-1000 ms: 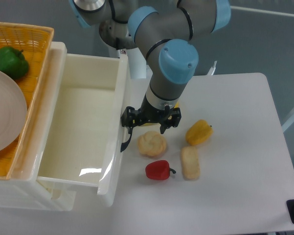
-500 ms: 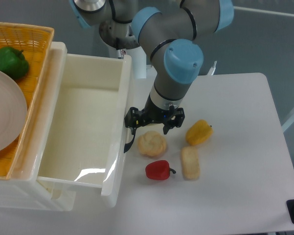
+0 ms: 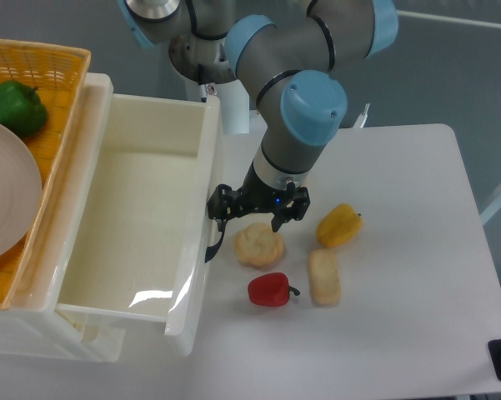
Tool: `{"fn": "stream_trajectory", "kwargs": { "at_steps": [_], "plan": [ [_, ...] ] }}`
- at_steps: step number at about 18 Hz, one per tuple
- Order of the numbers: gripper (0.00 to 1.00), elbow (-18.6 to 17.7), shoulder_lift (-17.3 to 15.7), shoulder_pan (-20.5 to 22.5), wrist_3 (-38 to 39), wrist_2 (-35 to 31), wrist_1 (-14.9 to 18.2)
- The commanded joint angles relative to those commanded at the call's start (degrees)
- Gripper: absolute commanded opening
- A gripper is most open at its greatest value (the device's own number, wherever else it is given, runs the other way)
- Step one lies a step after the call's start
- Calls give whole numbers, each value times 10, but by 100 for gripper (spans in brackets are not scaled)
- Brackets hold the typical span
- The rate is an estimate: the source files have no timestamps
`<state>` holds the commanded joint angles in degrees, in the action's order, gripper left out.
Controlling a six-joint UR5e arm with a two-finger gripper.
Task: Slide open the top white drawer
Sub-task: 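Hold the drawer handle at the fully opened position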
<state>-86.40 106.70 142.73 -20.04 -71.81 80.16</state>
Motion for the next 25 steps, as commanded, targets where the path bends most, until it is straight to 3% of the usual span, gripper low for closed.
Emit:
{"fn": "stream_trajectory", "kwargs": {
  "at_steps": [17,25],
  "plan": [
    [100,-14,-4,13,0,15,5],
    [100,-14,-3,19,0,27,27]
  ]
}}
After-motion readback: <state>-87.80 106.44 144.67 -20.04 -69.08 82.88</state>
